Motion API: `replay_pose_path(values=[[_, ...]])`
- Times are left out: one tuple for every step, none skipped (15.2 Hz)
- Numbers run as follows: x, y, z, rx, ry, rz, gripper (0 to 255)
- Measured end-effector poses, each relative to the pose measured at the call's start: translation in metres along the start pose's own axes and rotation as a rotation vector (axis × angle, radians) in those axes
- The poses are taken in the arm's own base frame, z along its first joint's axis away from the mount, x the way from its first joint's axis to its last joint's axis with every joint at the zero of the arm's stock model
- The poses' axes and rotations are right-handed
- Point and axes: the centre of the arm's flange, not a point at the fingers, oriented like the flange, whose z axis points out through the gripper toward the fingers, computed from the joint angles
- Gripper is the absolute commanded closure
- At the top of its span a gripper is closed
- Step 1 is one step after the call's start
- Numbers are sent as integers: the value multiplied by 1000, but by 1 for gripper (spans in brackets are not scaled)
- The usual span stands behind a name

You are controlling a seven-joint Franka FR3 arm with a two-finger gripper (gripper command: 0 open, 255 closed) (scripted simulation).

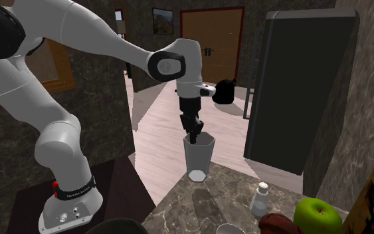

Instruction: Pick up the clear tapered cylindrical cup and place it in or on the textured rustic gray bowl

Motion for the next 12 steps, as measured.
replay_pose_path(values=[[0,0,-6,0,0,0,255],[0,-1,-11,0,0,0,255],[0,1,-17,0,0,0,255],[0,2,-22,0,0,0,255],[0,2,-27,0,0,0,255],[0,4,-32,0,0,0,255],[0,4,-37,0,0,0,255],[0,4,-41,0,0,0,255],[0,5,-46,0,0,0,255],[-1,6,-50,0,0,0,255],[-2,6,-57,0,0,0,255],[-3,6,-62,0,0,0,255]])
